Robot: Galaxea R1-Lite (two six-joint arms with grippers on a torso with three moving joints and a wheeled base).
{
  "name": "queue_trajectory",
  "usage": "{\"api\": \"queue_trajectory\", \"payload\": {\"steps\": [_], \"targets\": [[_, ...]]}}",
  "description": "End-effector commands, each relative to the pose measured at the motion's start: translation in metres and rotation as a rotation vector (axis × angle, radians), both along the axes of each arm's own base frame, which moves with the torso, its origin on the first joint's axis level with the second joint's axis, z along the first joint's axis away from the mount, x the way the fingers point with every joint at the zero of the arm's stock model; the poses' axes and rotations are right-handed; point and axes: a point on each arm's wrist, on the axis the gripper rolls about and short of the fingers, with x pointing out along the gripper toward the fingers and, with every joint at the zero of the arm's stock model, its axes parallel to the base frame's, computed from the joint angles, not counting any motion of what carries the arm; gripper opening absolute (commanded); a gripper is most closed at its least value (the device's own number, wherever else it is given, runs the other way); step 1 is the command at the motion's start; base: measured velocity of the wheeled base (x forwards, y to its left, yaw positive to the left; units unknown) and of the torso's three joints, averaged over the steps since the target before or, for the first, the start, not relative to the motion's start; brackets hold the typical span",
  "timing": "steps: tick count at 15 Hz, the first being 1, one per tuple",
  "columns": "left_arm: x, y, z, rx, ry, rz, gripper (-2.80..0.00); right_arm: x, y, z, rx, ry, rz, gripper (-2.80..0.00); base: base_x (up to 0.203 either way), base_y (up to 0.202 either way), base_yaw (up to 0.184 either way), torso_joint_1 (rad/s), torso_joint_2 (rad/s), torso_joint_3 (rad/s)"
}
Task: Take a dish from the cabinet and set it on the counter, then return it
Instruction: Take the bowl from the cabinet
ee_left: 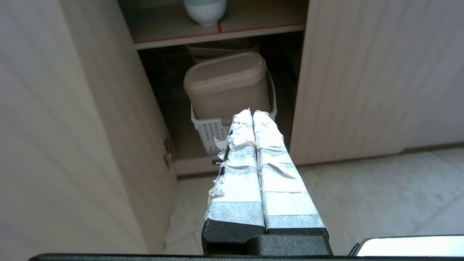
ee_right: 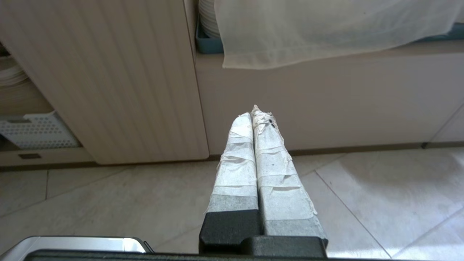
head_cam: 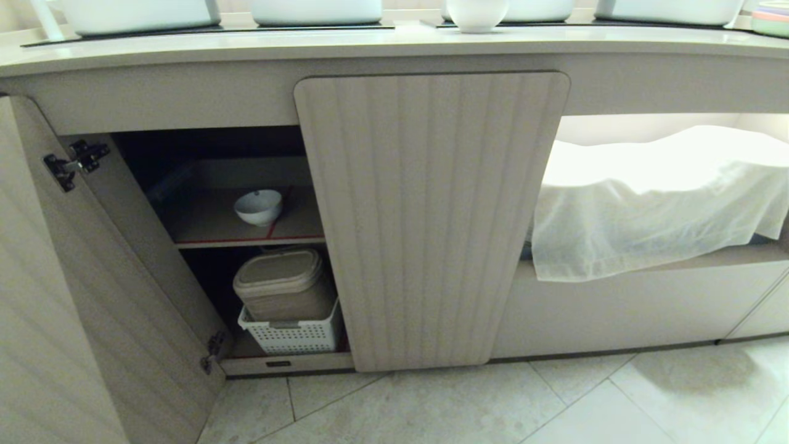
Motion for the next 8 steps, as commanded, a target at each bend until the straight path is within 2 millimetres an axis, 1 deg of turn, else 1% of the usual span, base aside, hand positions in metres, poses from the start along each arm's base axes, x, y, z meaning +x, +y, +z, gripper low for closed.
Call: {"api": "queue_trajectory", "payload": {"steps": [1, 8], "targets": [[0.0001, 0.0000, 0.0001, 0.000, 0.000, -0.001, -2.80, 0.0000, 0.0000, 0.0001, 0.000, -0.001, 0.000, -2.80, 0.198, 0.000, 0.002, 0.002, 0.00, 0.003], [0.0001, 0.0000, 0.0001, -0.001, 0.000, -0.001, -2.80, 0.0000, 0.0000, 0.0000, 0.000, 0.000, 0.000, -2.80, 0.198, 0.000, 0.002, 0.002, 0.00, 0.001]]}}
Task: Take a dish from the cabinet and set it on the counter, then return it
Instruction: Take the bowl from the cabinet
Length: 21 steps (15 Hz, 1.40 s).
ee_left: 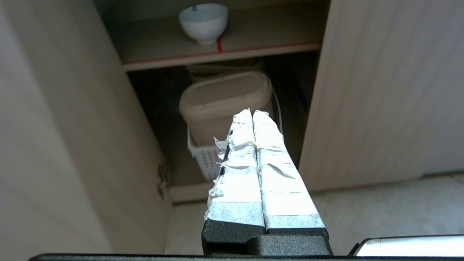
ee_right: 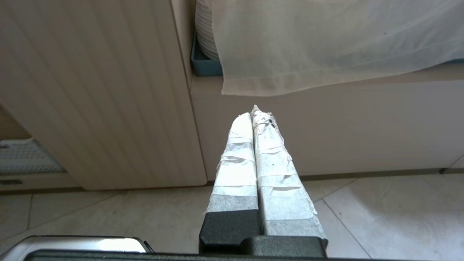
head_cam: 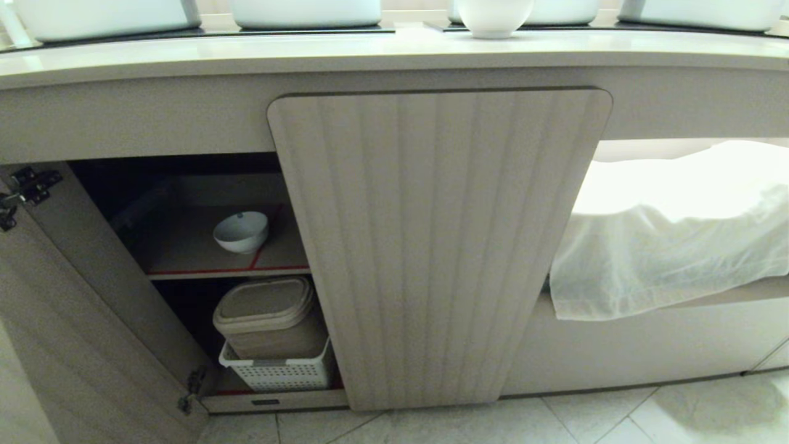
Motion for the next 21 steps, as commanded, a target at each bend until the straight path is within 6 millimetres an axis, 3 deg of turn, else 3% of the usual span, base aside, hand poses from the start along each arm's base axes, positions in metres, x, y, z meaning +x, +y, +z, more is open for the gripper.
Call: {"api": "queue_trajectory", "payload": {"steps": [1, 21], "targets": [[0.0001, 0.0000, 0.0001, -0.002, 0.000, 0.000, -2.80, 0.0000, 0.0000, 0.0000, 0.001, -0.001, 0.000, -2.80, 0.168, 0.000, -0.002, 0.007, 0.01, 0.002], [0.0001, 0.0000, 0.0002, 0.000, -0.001, 0.002, -2.80, 0.0001, 0.0000, -0.0002, 0.000, 0.000, 0.000, -2.80, 0.005, 0.000, 0.000, 0.000, 0.00, 0.000]]}}
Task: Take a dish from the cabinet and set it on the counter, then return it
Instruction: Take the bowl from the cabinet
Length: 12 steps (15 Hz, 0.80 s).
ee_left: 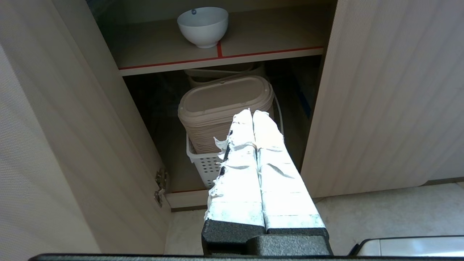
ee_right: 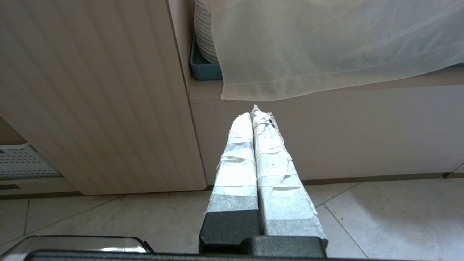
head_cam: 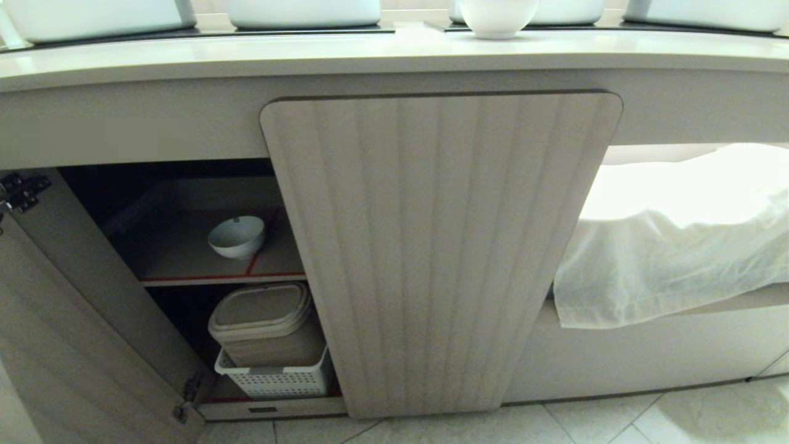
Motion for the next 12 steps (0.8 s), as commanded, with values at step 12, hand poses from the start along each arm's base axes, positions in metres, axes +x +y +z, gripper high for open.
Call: {"api": "queue_trajectory", "payload": {"steps": [12], "targets": [[0.006, -0.001, 0.028, 0.003, 0.140, -0.023, -2.80, 0.000, 0.000, 0.000, 0.000, 0.000, 0.000, -2.80, 0.000, 0.000, 0.000, 0.000, 0.00, 0.000]]}}
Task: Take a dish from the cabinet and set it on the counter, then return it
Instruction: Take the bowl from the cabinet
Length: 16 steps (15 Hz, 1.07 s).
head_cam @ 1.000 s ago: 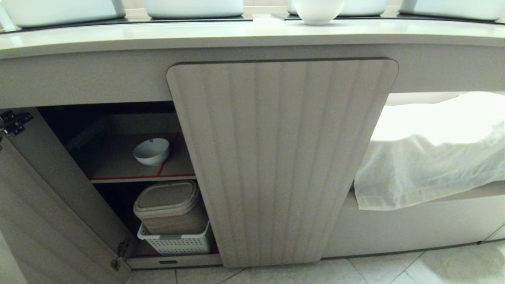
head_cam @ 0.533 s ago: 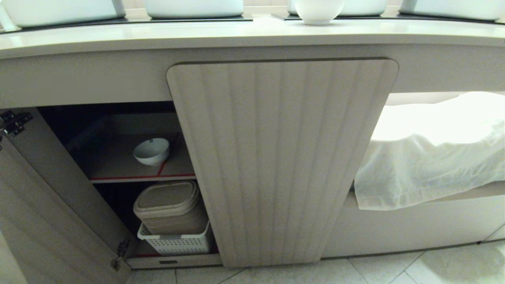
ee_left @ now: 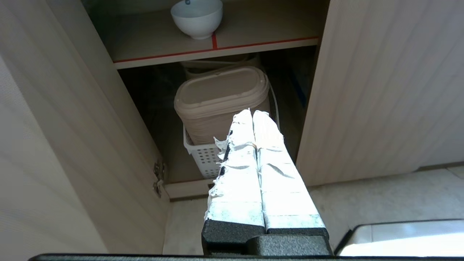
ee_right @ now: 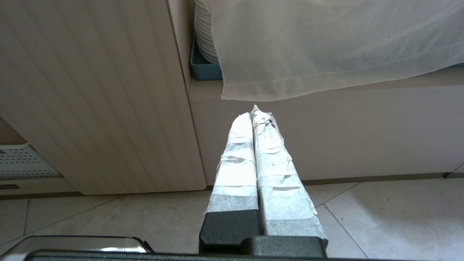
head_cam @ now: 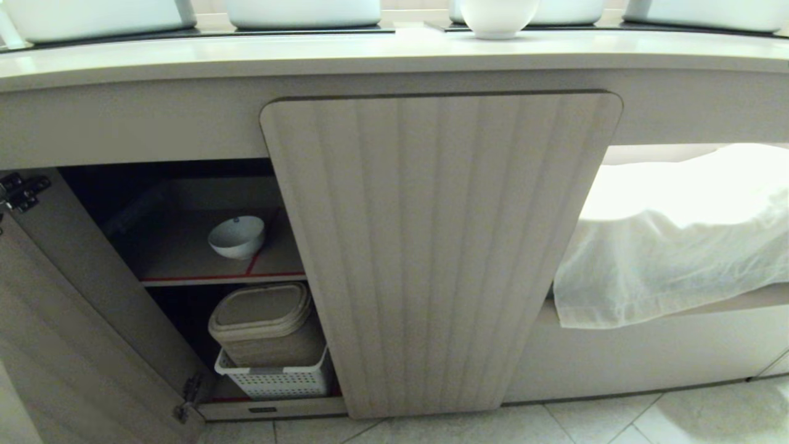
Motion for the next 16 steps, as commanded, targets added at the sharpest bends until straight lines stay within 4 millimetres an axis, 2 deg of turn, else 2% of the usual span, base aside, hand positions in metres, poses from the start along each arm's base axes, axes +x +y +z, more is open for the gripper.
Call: {"api": "queue_trajectory", "payload": {"steps": [1, 5, 9, 13, 16], "targets": [[0.012, 0.000, 0.016, -0.002, 0.103, -0.007, -2.80, 0.000, 0.000, 0.000, 0.001, -0.001, 0.000, -2.80, 0.000, 0.000, 0.000, 0.000, 0.00, 0.000], [0.042, 0.000, 0.029, -0.022, 0.313, -0.005, -2.80, 0.000, 0.000, 0.000, 0.001, 0.000, 0.000, -2.80, 0.000, 0.000, 0.000, 0.000, 0.00, 0.000], [0.078, -0.001, 0.036, -0.148, 0.490, 0.022, -2.80, 0.000, 0.000, 0.000, 0.001, 0.000, 0.000, -2.80, 0.000, 0.000, 0.000, 0.000, 0.00, 0.000], [0.127, 0.000, 0.036, -0.273, 0.552, 0.077, -2.80, 0.000, 0.000, 0.000, 0.000, -0.001, 0.000, -2.80, 0.000, 0.000, 0.000, 0.000, 0.00, 0.000], [0.163, 0.000, 0.028, -0.309, 0.558, 0.095, -2.80, 0.000, 0.000, 0.000, 0.000, -0.001, 0.000, -2.80, 0.000, 0.000, 0.000, 0.000, 0.00, 0.000]]}}
